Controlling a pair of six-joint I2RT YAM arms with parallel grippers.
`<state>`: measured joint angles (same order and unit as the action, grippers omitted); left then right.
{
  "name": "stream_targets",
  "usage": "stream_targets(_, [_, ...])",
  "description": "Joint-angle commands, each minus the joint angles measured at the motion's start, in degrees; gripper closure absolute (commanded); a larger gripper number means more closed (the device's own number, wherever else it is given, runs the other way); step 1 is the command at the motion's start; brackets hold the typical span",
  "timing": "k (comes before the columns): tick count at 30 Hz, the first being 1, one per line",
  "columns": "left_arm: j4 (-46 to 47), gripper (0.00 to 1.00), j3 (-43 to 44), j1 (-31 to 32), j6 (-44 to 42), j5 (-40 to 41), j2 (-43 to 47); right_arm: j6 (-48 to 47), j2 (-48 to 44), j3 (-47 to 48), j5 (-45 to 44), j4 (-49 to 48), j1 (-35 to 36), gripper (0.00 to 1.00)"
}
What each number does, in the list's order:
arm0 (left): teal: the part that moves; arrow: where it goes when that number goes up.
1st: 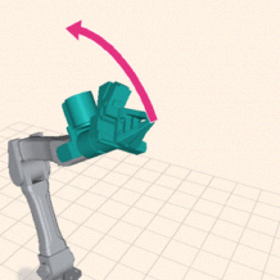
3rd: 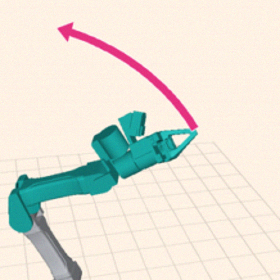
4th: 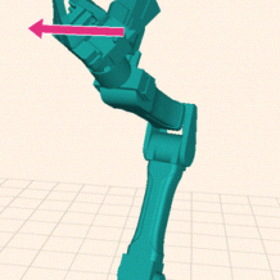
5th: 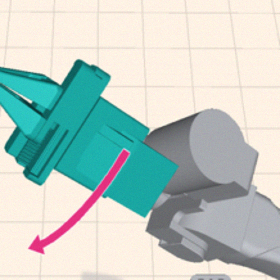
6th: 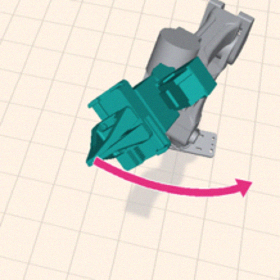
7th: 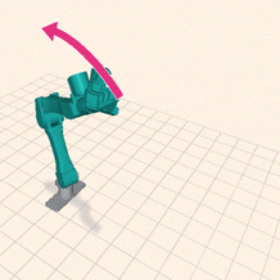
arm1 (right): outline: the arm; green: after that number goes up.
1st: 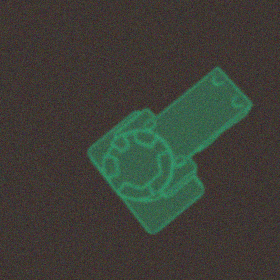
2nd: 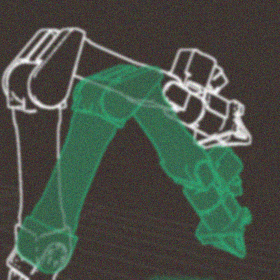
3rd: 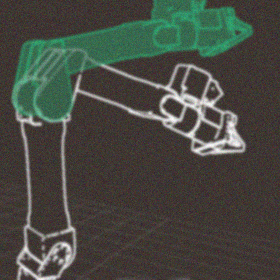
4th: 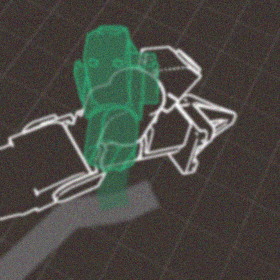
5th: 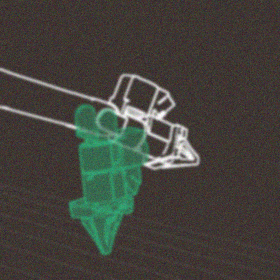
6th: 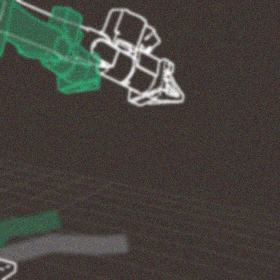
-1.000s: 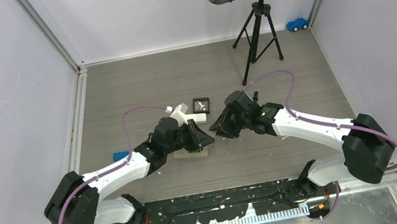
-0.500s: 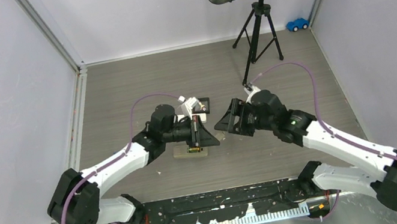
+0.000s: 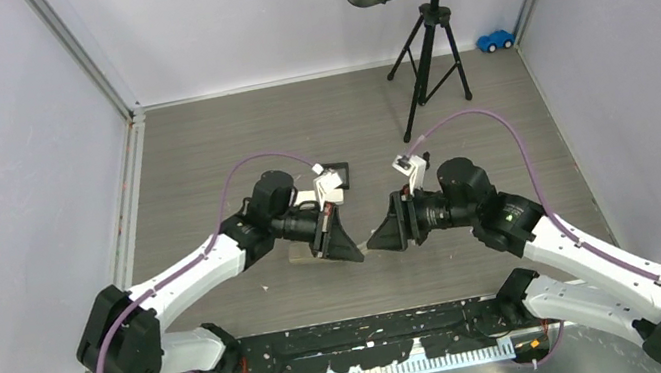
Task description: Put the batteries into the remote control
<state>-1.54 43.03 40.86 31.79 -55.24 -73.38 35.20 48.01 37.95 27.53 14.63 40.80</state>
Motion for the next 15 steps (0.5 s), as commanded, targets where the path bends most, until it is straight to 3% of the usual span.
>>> stream_targets(1, [-0.1,1.0,2.1,0.0,-1.5,-3.5,1.7,-4.2,0.6,0.3,7.4,-1.7,0.1,0.46])
stream_targets(8, [1.2,1.0,1.3,0.0,-0.1,-4.7,2.2,-4.2,4.6,0.5,9.7,-4.7,0.1,0.52])
stream_targets(15, [3.6,1.0,0.6,0.0,0.7,-5.6,3.0,-3.6,4.9,0.8,11.7,-6.8,0.0,0.73])
